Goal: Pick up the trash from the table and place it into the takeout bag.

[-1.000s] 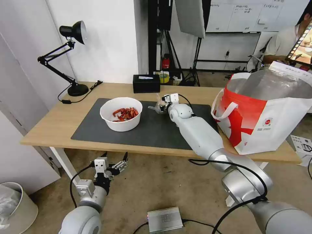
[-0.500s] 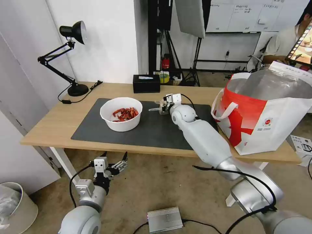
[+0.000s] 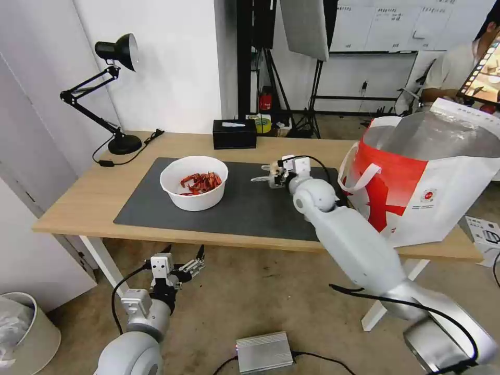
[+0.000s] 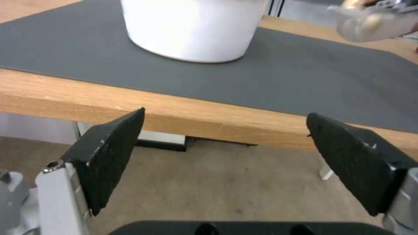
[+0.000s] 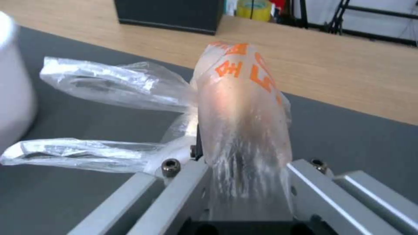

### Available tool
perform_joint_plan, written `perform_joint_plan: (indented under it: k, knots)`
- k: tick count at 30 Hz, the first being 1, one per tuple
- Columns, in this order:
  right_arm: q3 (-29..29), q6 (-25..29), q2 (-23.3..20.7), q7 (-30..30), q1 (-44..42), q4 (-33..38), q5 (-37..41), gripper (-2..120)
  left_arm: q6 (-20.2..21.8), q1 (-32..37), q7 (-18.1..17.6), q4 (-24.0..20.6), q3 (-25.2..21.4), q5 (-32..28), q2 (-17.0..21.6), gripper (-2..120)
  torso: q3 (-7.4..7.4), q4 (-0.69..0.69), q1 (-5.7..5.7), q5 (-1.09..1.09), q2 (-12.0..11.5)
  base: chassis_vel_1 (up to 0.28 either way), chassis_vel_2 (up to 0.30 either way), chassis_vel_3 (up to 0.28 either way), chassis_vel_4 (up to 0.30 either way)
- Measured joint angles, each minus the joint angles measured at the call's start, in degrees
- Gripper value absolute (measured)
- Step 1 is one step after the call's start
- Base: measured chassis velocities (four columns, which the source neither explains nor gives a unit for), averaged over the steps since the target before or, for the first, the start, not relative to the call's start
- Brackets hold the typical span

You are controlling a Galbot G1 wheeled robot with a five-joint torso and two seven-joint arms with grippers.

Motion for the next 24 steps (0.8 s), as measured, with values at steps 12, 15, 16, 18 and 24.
perform_joint_plan:
  k: [12, 15, 16, 18, 24]
  knots:
    - [2.7, -2.3, -5.5, 3.7, -9.5, 18.5, 0.0, 3, 0.0, 0.6, 0.0, -0.5, 0.1, 0.7, -0.5, 100, 0.0, 0.01, 0.0, 0.0, 0.0, 0.0, 0.0, 0.0, 0.0]
    - [4.4, -2.3, -7.7, 4.5, -13.9, 24.0, -0.2, 3, 0.0, 0.7, 0.0, -0.6, 0.2, 0.8, -0.6, 100, 0.0, 0.01, 0.0, 0.0, 0.0, 0.0, 0.0, 0.0, 0.0]
    - [4.4, -2.3, -7.7, 4.5, -13.9, 24.0, -0.2, 3, 0.0, 0.7, 0.0, -0.6, 0.2, 0.8, -0.6, 100, 0.0, 0.01, 0.0, 0.0, 0.0, 0.0, 0.0, 0.0, 0.0]
    - [5.7, -2.3, -9.1, 4.8, -16.6, 26.9, -0.3, 2, 0.0, 0.7, -0.1, -0.6, 0.3, 1.0, -0.7, 100, 0.0, 0.0, 0.0, 0.0, 0.0, 0.0, 0.0, 0.0, 0.0]
    - [9.2, -2.3, -12.0, 4.9, -21.3, 32.3, -0.4, 1, 0.0, 0.8, -0.1, -0.6, 0.8, 1.5, -1.1, 100, -0.01, 0.0, 0.0, 0.0, 0.0, 0.0, 0.0, 0.0, 0.0]
